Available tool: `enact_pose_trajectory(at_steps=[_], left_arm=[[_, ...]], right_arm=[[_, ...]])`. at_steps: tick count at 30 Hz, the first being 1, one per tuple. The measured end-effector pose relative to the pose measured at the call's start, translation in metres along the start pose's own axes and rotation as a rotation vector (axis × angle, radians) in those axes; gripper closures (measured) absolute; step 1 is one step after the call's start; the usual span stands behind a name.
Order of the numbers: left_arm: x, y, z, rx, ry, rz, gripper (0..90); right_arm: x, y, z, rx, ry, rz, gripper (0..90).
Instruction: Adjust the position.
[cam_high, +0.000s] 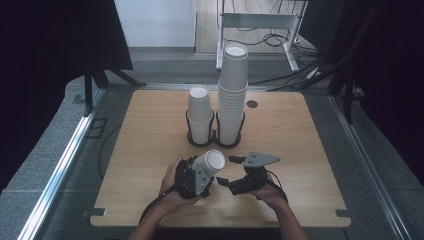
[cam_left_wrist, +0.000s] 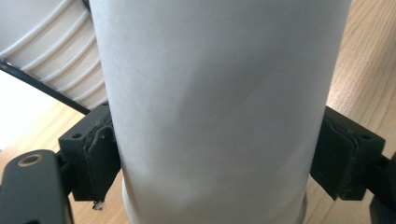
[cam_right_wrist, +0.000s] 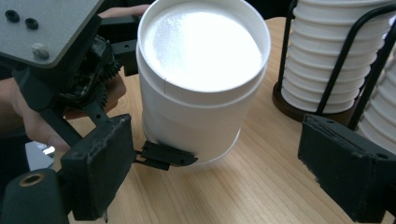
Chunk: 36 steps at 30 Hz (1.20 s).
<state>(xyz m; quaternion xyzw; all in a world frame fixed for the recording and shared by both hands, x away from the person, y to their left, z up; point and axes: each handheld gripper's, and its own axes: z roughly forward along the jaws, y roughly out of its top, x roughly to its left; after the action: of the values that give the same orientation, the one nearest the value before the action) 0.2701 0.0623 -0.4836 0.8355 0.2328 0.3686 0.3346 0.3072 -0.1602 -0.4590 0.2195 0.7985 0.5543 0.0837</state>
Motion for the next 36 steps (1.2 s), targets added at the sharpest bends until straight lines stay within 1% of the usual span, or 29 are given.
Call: enact_pose_trajectory(at_steps=[4,5,8,10,11,12,15,16,17,18,19,20,21,22,23,24,25,26,28,30,31,32,34,35,36], left_arm=[[-0.002,0.001,0.0,0.005,0.013,0.022,14.1],[-0.003,0.001,0.001,0.01,0.017,0.034,14.1],[-0.005,0.001,0.002,0.015,0.02,0.054,14.1],[-0.007,0.001,0.002,0.018,0.022,0.063,14.1],[-0.007,0.001,0.002,0.022,0.027,0.07,14.0],[-0.008,0.001,0.003,0.02,0.032,0.075,14.0],[-0.01,0.002,0.004,0.026,0.044,0.095,14.0],[-0.01,0.002,0.004,0.031,0.047,0.105,14.0],[-0.011,0.002,0.004,0.034,0.051,0.112,14.0],[-0.012,0.002,0.004,0.038,0.059,0.121,14.0],[-0.013,0.002,0.005,0.043,0.068,0.134,14.0],[-0.016,0.002,0.006,0.041,0.082,0.152,14.0],[-0.017,0.001,0.007,0.04,0.085,0.156,14.0],[-0.017,0.001,0.007,0.04,0.085,0.156,14.0],[-0.018,0.001,0.007,0.043,0.092,0.166,14.0],[-0.019,0.001,0.008,0.046,0.094,0.178,14.0],[-0.022,0.001,0.009,0.056,0.104,0.202,14.0],[-0.022,0.001,0.009,0.056,0.104,0.202,14.0],[-0.026,0.001,0.011,0.048,0.113,0.218,14.0],[-0.03,0.001,0.012,0.051,0.125,0.241,14.0],[-0.031,0.003,0.01,0.109,0.137,0.326,14.0],[-0.031,0.003,0.01,0.109,0.137,0.326,14.0],[-0.034,0.003,0.011,0.106,0.14,0.338,14.0],[-0.037,0.003,0.012,0.106,0.134,0.342,14.0],[-0.037,0.003,0.012,0.106,0.134,0.342,14.0]], right_arm=[[0.001,0.002,-0.002,-0.008,0.014,-0.007,10.5],[0.001,0.003,-0.002,-0.009,0.017,-0.01,10.5],[0.002,0.002,-0.003,0.007,0.02,-0.027,10.7],[0.002,0.002,-0.003,0.03,0.022,-0.043,11.4],[0.002,0.004,-0.004,0.069,0.019,-0.073,11.7],[0.002,0.004,-0.004,0.069,0.019,-0.073,11.7],[0.003,0.01,-0.003,0.136,0.027,-0.117,12.5],[0.003,0.015,-0.002,0.189,0.027,-0.152,12.5],[0.003,0.015,-0.002,0.189,0.027,-0.152,12.5],[0.003,0.017,-0.001,0.208,0.025,-0.166,12.6],[0.002,0.022,0.0,0.24,0.022,-0.186,13.0],[0.001,0.023,0.001,0.251,0.021,-0.194,13.0],[0.001,0.026,0.002,0.271,0.016,-0.213,13.0],[0.001,0.026,0.002,0.271,0.016,-0.213,13.0],[0.0,0.027,0.002,0.283,0.018,-0.222,12.9],[0.0,0.029,0.004,0.304,0.019,-0.231,12.9],[-0.001,0.031,0.007,0.348,0.018,-0.255,12.8],[-0.001,0.031,0.007,0.348,0.018,-0.255,12.8],[0.0,0.033,0.011,0.41,0.021,-0.291,12.8],[0.002,0.035,0.015,0.475,0.022,-0.337,12.8],[0.004,0.038,0.02,0.532,0.024,-0.38,12.9],[0.004,0.038,0.02,0.532,0.024,-0.38,12.9],[0.006,0.04,0.025,0.58,0.027,-0.406,13.3],[0.008,0.042,0.029,0.611,0.035,-0.432,14.1],[0.008,0.042,0.029,0.611,0.035,-0.432,14.1]])
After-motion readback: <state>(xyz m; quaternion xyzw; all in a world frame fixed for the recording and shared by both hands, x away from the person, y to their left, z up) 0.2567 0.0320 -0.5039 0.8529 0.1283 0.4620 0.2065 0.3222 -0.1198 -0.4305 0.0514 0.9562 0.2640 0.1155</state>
